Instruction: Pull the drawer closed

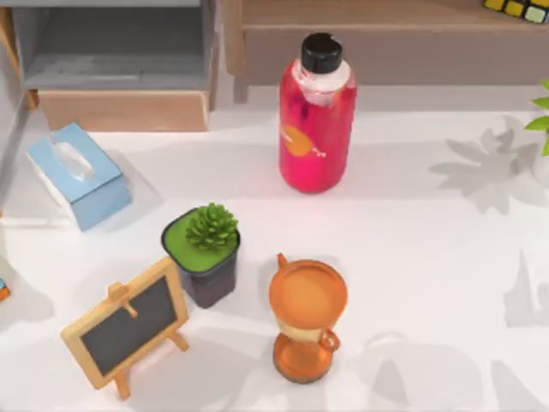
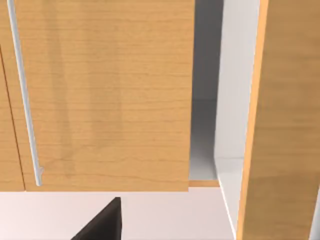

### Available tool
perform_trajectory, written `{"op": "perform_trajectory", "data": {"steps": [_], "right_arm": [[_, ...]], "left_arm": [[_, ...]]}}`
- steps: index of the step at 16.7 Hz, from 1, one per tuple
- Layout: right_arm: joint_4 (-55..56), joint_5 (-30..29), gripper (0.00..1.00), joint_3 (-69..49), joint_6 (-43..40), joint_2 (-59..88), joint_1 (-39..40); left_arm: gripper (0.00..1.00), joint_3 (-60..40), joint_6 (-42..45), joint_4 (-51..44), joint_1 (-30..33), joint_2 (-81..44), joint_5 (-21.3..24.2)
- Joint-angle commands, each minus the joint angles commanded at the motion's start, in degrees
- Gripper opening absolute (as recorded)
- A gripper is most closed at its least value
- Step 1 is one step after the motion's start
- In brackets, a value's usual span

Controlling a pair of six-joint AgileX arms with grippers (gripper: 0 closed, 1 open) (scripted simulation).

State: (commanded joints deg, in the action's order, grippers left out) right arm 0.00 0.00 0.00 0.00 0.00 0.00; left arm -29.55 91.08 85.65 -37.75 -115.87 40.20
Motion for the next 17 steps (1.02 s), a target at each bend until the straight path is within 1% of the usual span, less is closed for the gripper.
{"op": "perform_trajectory", "data": {"steps": [11, 12, 17], "right_arm": [[0.0, 0.0, 1.00, 0.0, 0.0, 0.0, 0.0], [0.0, 0.0, 1.00, 0.0, 0.0, 0.0, 0.0], [0.0, 0.0, 1.00, 0.0, 0.0, 0.0, 0.0]], "left_arm": [[0.02, 0.0, 0.0, 0.0, 0.0, 0.0, 0.0], [0.00, 0.0, 0.0, 0.0, 0.0, 0.0, 0.0], [0.00, 0.0, 0.0, 0.0, 0.0, 0.0, 0.0]]}}
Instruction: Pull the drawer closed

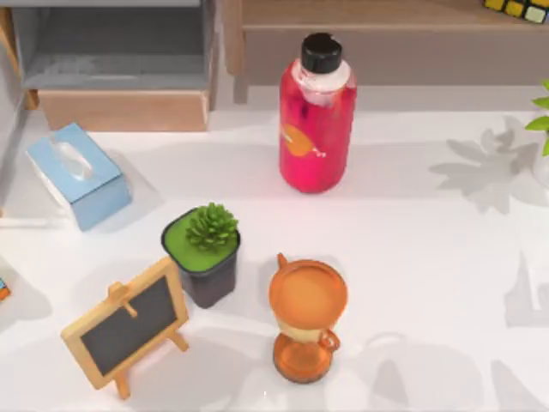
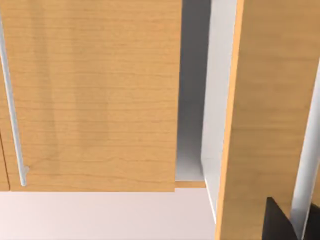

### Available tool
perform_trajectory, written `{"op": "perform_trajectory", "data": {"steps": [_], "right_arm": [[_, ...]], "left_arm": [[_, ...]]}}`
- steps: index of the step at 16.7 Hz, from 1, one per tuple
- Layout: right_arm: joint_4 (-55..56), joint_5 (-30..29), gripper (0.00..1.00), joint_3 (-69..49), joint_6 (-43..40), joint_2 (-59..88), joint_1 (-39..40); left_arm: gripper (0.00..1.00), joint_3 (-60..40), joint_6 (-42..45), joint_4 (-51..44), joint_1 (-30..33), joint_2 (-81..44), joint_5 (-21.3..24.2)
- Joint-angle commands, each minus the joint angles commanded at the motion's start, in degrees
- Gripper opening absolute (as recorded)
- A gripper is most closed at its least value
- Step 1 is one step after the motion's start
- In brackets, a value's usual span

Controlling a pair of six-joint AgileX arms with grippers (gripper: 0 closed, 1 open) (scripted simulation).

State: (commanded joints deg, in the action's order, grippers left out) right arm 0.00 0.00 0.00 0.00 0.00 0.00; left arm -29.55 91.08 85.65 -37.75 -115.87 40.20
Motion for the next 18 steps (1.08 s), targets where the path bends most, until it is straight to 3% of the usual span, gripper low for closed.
{"op": "perform_trajectory", "data": {"steps": [5, 11, 18], "right_arm": [[0.0, 0.0, 1.00, 0.0, 0.0, 0.0, 0.0], [0.0, 0.0, 1.00, 0.0, 0.0, 0.0, 0.0], [0.0, 0.0, 1.00, 0.0, 0.0, 0.0, 0.0]], "left_arm": [[0.00, -0.9, -0.1, -1.1, 0.5, -1.2, -0.5], [0.00, -11.9, -0.4, -7.1, 6.3, -5.5, -6.4], [0.00, -14.3, -0.5, -9.6, 7.6, -7.4, -8.1]]}}
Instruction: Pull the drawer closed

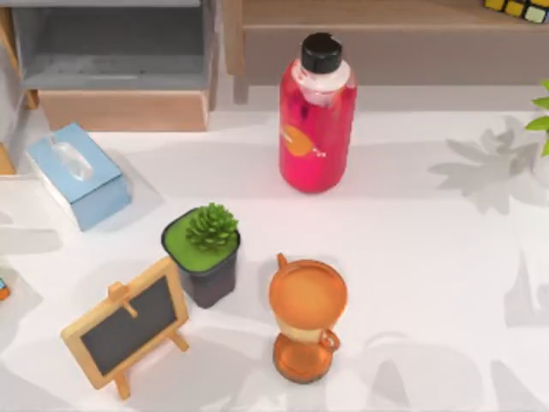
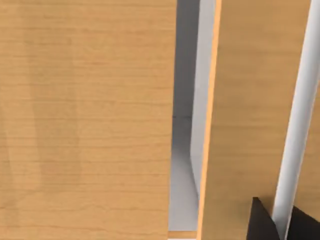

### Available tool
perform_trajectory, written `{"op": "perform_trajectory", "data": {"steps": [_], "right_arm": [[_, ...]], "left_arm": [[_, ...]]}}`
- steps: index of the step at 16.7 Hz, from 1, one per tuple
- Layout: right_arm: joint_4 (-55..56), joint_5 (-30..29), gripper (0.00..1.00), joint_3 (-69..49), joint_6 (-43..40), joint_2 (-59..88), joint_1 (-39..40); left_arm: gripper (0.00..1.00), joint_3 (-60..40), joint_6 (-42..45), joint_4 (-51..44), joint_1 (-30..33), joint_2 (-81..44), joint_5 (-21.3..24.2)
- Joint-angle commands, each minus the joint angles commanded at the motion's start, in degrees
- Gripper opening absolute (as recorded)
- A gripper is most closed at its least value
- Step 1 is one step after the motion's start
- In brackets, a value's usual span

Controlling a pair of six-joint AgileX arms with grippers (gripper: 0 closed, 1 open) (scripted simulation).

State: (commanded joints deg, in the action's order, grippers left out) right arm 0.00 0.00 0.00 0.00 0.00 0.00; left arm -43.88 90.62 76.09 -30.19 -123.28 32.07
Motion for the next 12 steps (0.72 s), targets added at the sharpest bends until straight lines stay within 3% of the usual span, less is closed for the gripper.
{"op": "perform_trajectory", "data": {"steps": [6, 12], "right_arm": [[0.0, 0.0, 1.00, 0.0, 0.0, 0.0, 0.0], [0.0, 0.0, 1.00, 0.0, 0.0, 0.0, 0.0]], "left_arm": [[0.00, -11.6, -0.4, -5.6, 3.8, -4.3, -3.3], [0.00, -12.7, -0.3, -6.7, 3.9, -5.4, -4.0]]}}
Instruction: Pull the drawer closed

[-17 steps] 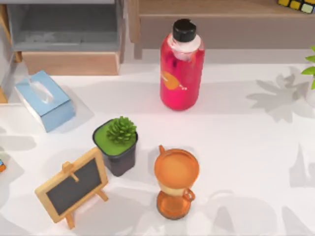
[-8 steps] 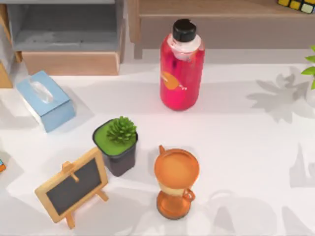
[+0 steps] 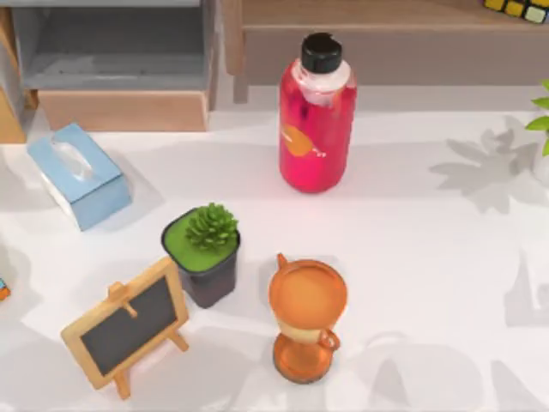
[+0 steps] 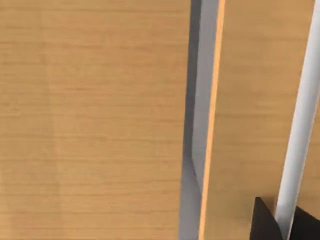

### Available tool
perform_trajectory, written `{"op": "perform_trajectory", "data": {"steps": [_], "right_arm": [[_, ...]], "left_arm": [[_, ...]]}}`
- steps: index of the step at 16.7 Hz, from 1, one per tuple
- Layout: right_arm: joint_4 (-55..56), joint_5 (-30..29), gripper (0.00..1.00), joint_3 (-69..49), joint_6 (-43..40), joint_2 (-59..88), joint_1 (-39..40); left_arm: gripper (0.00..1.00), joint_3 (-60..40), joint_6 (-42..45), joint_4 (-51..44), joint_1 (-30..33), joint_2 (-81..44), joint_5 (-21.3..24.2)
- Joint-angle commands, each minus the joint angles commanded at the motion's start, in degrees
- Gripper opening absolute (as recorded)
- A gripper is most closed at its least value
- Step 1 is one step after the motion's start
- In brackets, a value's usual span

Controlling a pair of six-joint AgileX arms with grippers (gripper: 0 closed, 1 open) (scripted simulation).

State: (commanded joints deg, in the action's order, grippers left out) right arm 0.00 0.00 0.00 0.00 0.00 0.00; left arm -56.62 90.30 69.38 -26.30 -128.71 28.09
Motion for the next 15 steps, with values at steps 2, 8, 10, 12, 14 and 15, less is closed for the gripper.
{"op": "perform_trajectory", "data": {"steps": [2, 8, 10, 12, 14, 15], "right_arm": [[0.0, 0.0, 1.00, 0.0, 0.0, 0.0, 0.0], [0.0, 0.0, 1.00, 0.0, 0.0, 0.0, 0.0], [0.0, 0.0, 1.00, 0.0, 0.0, 0.0, 0.0], [0.0, 0.0, 1.00, 0.0, 0.0, 0.0, 0.0], [0.0, 0.0, 1.00, 0.0, 0.0, 0.0, 0.0], [0.0, 0.0, 1.00, 0.0, 0.0, 0.0, 0.0]], "left_arm": [[0.00, -3.2, 0.1, -1.7, 0.7, -1.9, -0.8], [0.00, -15.0, -0.3, -7.7, 3.7, -6.5, -3.4], [0.00, -15.2, -0.3, -7.8, 3.8, -6.6, -3.5], [0.00, -15.2, -0.3, -7.8, 3.8, -6.6, -3.5], [0.15, -15.2, -0.3, -7.8, 3.8, -6.6, -3.5], [0.23, -15.2, -0.3, -7.8, 3.8, -6.6, -3.5]]}}
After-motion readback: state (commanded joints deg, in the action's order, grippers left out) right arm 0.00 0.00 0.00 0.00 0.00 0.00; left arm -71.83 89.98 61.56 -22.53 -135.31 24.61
